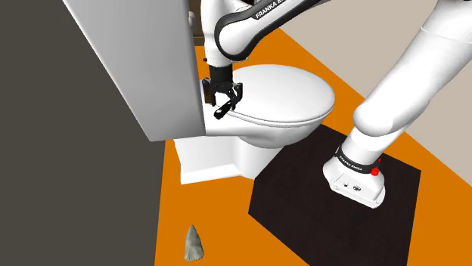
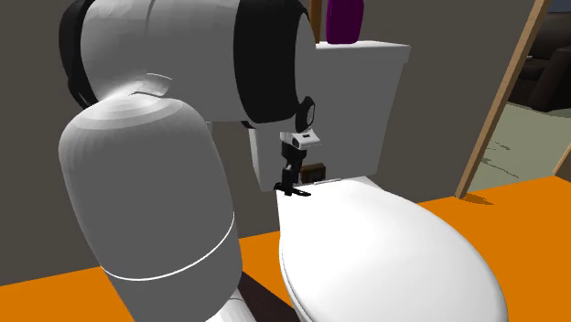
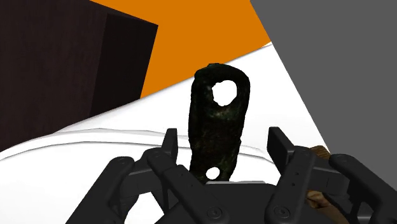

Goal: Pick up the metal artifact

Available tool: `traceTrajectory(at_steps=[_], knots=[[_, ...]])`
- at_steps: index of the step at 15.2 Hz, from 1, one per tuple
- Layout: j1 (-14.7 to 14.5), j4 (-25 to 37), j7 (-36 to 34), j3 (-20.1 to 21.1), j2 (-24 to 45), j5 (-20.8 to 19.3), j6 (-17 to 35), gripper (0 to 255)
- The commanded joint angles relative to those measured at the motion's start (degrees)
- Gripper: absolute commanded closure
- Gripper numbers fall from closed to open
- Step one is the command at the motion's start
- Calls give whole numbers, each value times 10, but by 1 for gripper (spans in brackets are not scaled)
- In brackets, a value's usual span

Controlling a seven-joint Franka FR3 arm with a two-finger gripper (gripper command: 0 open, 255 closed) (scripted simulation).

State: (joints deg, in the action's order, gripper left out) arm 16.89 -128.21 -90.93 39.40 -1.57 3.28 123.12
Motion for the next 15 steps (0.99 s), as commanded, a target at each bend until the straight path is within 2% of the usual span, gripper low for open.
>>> traceTrajectory(at_steps=[1,8,9,15], knots=[[0,-5,0,0,4,0,-2,255],[1,-20,7,-2,-5,7,7,255],[0,-4,-2,0,7,-2,0,255],[1,20,12,-3,-22,17,-47,255]])
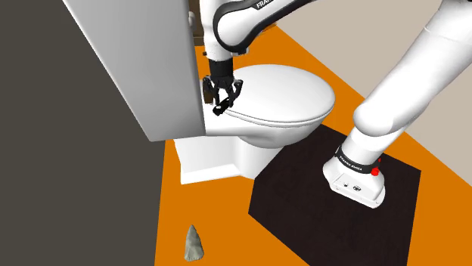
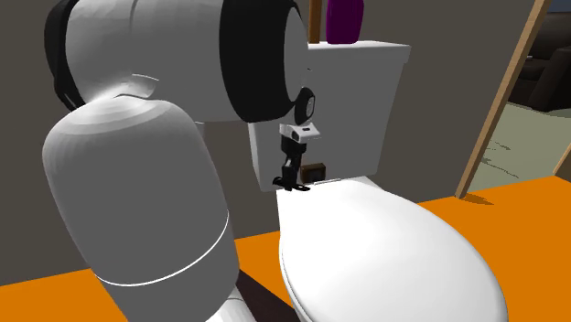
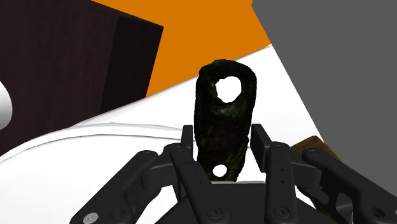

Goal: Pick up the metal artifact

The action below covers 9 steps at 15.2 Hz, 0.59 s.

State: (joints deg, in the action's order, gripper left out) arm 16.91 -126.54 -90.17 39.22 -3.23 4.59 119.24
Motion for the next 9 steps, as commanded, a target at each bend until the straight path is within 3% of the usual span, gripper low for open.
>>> traceTrajectory(at_steps=[1,9], knots=[[1,8,6,-2,-10,6,-16,255],[2,47,17,-9,-38,21,-79,255]])
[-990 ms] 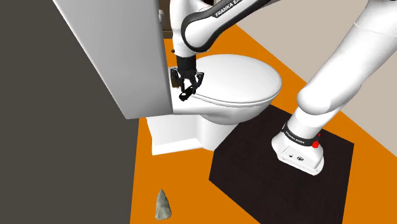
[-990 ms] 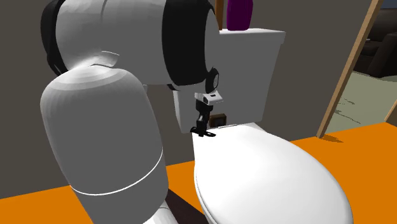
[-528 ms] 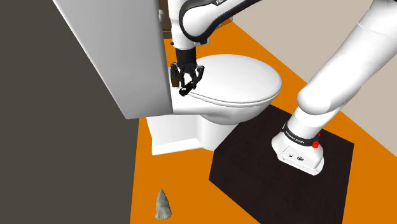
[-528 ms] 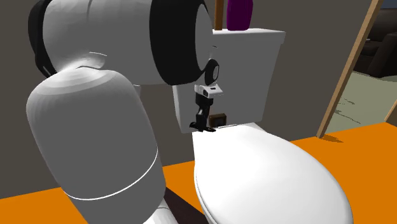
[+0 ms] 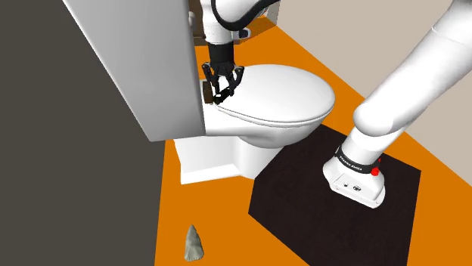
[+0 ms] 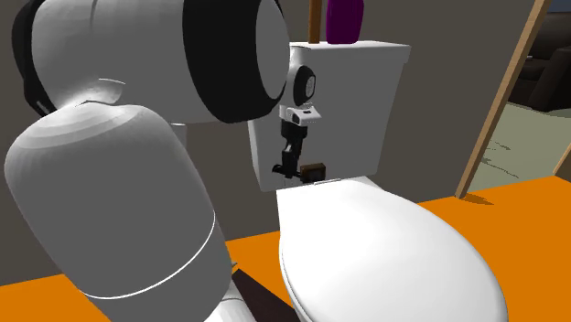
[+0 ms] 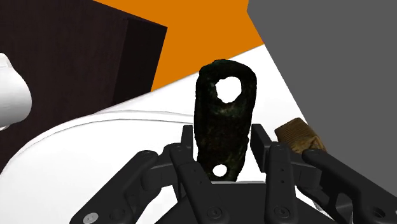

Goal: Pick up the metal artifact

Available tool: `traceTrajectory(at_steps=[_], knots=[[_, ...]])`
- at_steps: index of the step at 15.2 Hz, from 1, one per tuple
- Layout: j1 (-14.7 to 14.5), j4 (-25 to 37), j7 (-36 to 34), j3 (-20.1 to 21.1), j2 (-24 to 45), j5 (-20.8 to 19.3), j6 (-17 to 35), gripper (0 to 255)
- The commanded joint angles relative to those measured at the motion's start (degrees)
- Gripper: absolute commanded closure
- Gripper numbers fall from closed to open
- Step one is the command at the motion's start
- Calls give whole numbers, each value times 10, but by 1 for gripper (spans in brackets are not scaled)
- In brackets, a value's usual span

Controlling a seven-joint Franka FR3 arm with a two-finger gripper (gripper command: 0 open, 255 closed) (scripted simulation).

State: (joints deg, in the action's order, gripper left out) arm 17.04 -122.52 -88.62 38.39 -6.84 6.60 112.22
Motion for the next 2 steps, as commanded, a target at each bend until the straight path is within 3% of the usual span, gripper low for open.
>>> traceTrajectory(at_steps=[1,2], knots=[[0,7,2,-1,-3,1,-10,255],[0,7,1,-1,-3,1,-10,255]])
